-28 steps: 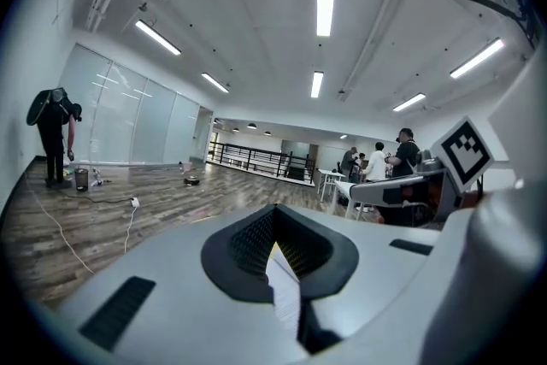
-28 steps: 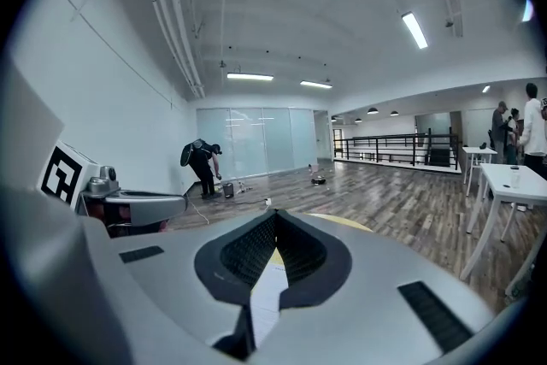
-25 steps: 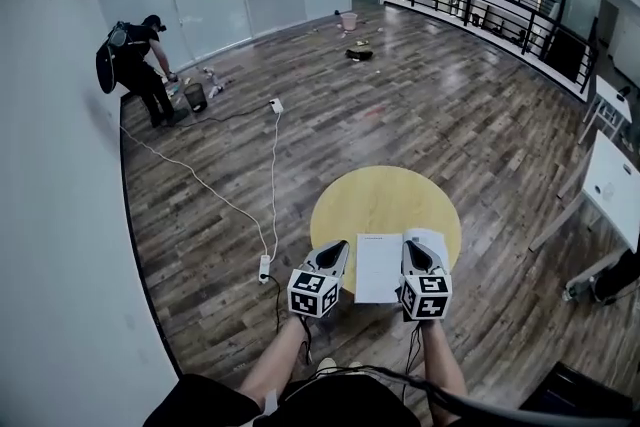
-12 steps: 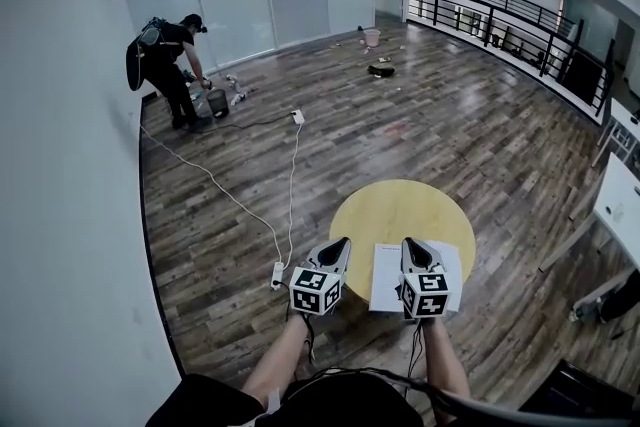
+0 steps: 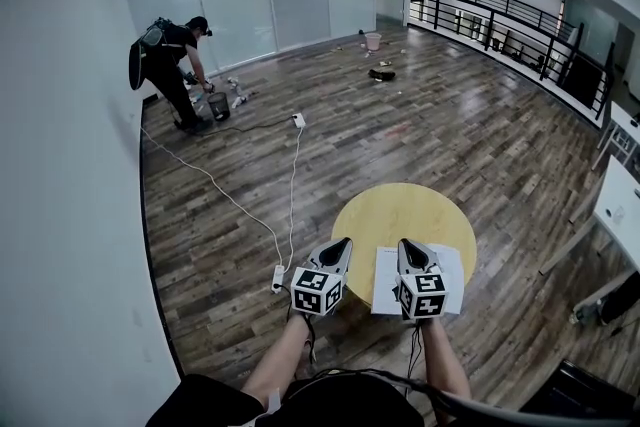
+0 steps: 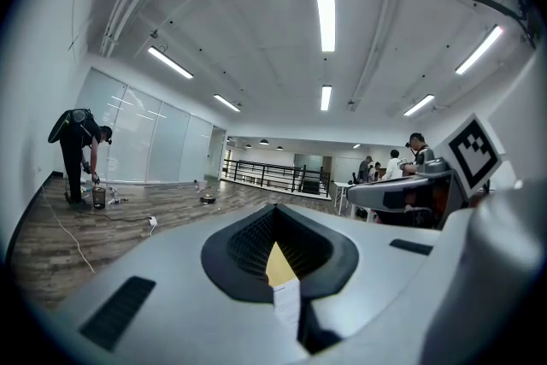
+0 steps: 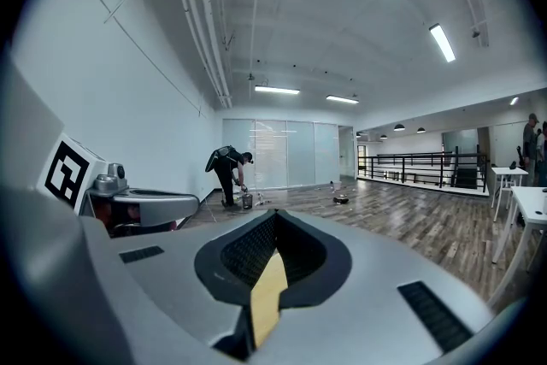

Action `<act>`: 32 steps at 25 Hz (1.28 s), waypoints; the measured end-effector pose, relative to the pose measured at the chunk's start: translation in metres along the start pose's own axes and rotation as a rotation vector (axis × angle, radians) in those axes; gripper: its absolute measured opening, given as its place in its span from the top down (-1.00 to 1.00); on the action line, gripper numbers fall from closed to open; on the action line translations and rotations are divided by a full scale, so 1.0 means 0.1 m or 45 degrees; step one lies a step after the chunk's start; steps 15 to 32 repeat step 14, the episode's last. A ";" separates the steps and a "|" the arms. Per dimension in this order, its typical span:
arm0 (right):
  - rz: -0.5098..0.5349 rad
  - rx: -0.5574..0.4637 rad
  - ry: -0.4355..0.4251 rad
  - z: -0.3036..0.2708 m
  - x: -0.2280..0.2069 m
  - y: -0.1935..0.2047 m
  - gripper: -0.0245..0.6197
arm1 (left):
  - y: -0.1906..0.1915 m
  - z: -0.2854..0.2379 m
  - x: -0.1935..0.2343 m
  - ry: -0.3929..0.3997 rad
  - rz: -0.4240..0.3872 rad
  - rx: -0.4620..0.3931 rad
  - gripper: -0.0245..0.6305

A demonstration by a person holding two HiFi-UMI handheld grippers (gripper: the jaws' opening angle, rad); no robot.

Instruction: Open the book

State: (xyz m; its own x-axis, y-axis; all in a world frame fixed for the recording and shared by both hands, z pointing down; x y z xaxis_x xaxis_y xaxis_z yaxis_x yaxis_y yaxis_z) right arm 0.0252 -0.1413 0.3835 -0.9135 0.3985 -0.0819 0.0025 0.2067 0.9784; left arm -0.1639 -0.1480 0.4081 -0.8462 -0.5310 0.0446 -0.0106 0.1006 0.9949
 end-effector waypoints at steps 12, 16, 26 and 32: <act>0.007 0.000 -0.001 -0.05 0.02 0.00 0.91 | -0.02 -0.04 0.04 0.009 -0.006 -0.007 0.93; 0.003 -0.002 -0.004 -0.04 0.02 -0.03 0.91 | -0.05 -0.03 0.04 0.010 -0.007 -0.010 0.93; 0.003 -0.002 -0.004 -0.04 0.02 -0.03 0.91 | -0.05 -0.03 0.04 0.010 -0.007 -0.010 0.93; 0.003 -0.002 -0.004 -0.04 0.02 -0.03 0.91 | -0.05 -0.03 0.04 0.010 -0.007 -0.010 0.93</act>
Point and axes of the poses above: the fingertips, and each gripper's own axes: z backward along the fingers, x to its left, y out of its underside, the point moved 7 cm from there along z, backward along the fingers, and after that the axes turned 5 degrees about -z, right-handed, at the moved point
